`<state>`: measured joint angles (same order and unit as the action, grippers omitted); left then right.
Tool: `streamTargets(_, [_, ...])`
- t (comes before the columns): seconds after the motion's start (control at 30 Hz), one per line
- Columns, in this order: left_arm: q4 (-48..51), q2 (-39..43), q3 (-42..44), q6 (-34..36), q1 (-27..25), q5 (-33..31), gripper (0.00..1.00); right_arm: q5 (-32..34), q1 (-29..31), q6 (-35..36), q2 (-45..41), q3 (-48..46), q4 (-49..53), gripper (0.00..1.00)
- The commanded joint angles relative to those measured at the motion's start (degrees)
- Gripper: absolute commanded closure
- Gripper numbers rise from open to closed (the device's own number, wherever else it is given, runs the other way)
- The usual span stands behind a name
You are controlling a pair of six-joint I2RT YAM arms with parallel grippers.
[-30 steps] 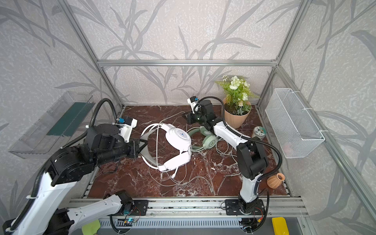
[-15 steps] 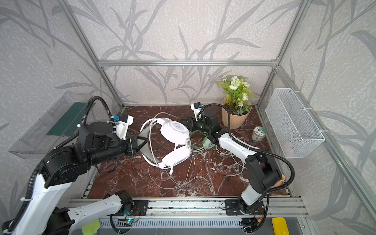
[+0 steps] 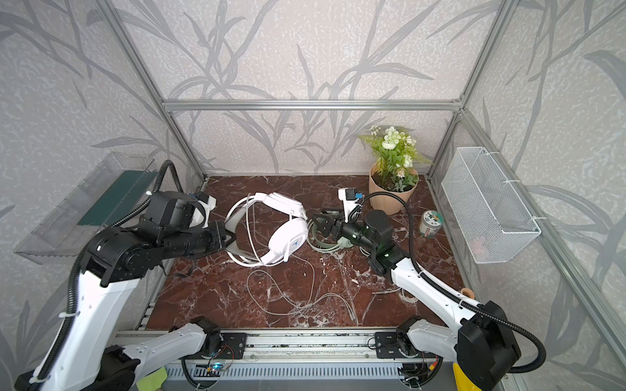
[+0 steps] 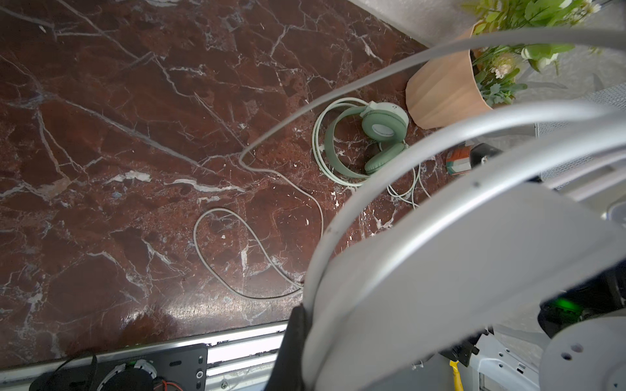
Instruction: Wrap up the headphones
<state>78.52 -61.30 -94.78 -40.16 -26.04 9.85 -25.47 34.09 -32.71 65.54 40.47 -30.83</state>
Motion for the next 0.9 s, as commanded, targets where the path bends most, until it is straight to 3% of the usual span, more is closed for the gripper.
streamTargets(0.0, [1.1,-0.52,-1.73,-2.11,0.6,1.49,1.0,2.19,2.49,-2.74,-5.42,-4.66,-6.7,0.37])
streamTargets(0.07, [1.06,-0.9,-1.38,-2.31,0.89,1.49,1.0,4.96,3.61,-6.64,-7.95,-7.17,-7.49,0.36])
streamTargets(0.2, [1.48,-2.02,-1.38,-2.23,1.65,0.56,1.0,5.86,8.0,-8.62,-8.91,-8.83,-9.54,0.37])
streamTargets(0.33, [1.6,-2.41,-0.92,-2.11,3.28,-0.31,1.0,11.2,13.02,-11.16,-10.7,-13.29,-14.99,0.38])
streamTargets(0.57, [-0.56,-2.69,1.52,-2.39,6.34,3.22,1.0,16.46,18.27,-14.58,-11.66,-17.88,-21.8,0.43])
streamTargets(0.87, [-1.25,-3.12,3.56,-1.96,7.58,4.67,1.0,17.35,20.67,-17.0,-3.77,-15.11,-30.6,0.46])
